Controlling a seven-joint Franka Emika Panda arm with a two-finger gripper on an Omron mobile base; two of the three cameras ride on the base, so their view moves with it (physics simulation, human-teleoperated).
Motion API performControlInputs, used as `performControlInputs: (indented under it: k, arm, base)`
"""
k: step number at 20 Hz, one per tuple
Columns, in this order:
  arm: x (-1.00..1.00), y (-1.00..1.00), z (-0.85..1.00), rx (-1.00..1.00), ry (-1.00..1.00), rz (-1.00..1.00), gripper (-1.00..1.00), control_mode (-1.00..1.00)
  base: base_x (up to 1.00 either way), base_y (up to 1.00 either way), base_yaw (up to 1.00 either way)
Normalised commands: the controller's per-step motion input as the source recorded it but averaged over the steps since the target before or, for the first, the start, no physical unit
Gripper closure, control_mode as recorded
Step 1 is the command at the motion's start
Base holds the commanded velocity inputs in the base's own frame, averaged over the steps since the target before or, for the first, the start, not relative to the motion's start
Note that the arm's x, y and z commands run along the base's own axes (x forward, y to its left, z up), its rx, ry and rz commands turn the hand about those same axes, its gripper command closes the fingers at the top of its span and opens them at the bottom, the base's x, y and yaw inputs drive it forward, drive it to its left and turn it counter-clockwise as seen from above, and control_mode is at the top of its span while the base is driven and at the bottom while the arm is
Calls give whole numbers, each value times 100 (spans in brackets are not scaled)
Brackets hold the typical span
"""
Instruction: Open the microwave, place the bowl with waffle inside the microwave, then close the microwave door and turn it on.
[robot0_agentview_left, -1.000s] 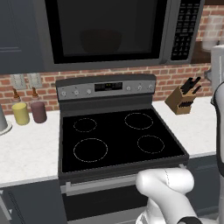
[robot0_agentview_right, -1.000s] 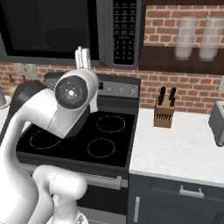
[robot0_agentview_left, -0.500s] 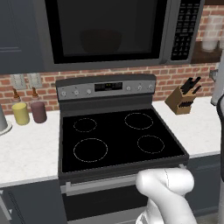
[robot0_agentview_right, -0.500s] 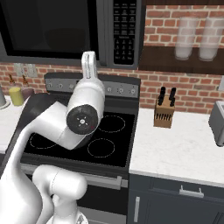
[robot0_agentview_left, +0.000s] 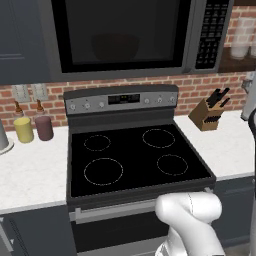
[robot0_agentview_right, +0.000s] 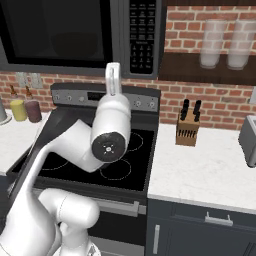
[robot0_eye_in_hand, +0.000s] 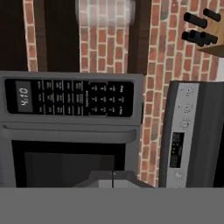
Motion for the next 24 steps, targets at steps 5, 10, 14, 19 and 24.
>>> performControlInputs:
  k: [5,10,14,19,24]
  arm:
    - [47,-9,0,0,9,0,100,-100]
    - [38,-7,0,0,9,0,100,-100]
    - [37,-8,0,0,3,0,100,-100]
    - [33,-13,0,0,0,0,100,-100]
    - [37,-2,0,0,0,0,100,-100]
  base:
    - [0,0,0]
    - [0,0,0]
    - [0,0,0]
    - [0,0,0]
    - [0,0,0]
